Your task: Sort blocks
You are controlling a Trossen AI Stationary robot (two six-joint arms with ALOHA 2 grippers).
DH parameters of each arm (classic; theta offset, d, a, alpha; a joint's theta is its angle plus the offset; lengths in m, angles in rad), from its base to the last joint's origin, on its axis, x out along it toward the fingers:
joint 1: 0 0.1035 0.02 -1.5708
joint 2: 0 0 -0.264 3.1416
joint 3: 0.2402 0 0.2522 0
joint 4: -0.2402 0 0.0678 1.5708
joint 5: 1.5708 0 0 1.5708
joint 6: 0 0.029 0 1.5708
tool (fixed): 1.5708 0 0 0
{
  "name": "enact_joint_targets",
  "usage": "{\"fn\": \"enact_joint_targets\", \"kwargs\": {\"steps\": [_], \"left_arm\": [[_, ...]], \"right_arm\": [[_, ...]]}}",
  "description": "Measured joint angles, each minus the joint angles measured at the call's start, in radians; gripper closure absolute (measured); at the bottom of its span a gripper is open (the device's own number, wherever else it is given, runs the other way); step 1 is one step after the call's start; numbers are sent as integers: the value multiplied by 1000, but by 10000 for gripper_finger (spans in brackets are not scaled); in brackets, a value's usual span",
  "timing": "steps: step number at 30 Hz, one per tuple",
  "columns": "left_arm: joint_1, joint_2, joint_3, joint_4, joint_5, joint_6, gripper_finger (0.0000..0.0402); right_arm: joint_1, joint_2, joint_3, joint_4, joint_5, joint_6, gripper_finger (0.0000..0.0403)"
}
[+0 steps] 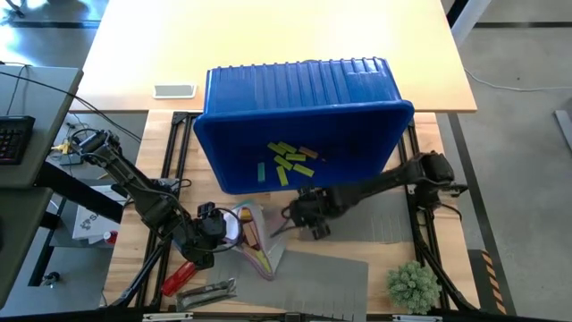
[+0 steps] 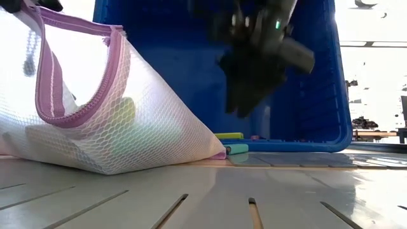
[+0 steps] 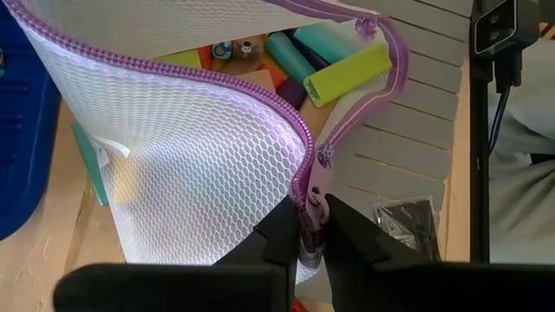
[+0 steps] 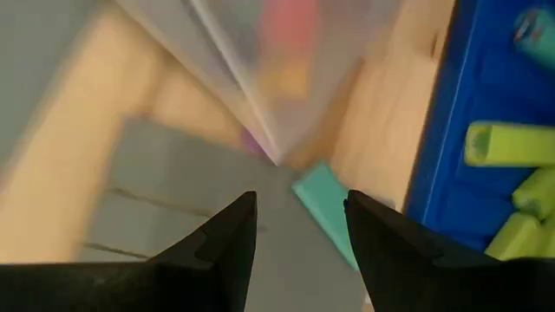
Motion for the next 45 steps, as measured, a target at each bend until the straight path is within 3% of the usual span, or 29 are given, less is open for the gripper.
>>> {"fn": "enact_joint_targets", "kwargs": {"steps": [9, 15, 31, 35, 41, 45], "left_arm": [[0, 0, 0, 1, -1, 0, 378], [0, 0, 0, 1, -1, 0, 378], [0, 0, 0, 2, -1, 0, 378], [0, 0, 0, 2, -1, 0, 378], [0, 0, 0, 2, 0, 0, 378], [0, 0, 0, 2, 0, 0, 378]], "right_arm": [[-148, 0, -130, 111, -145, -167, 240], [-195, 0, -195, 205, -167, -239, 240], [-260, 85, -204, 253, -262, -355, 240], [-262, 93, -205, 265, -266, -314, 252], [-262, 96, -187, 259, -254, -276, 316], [-233, 106, -106, 160, -147, -273, 316]]}}
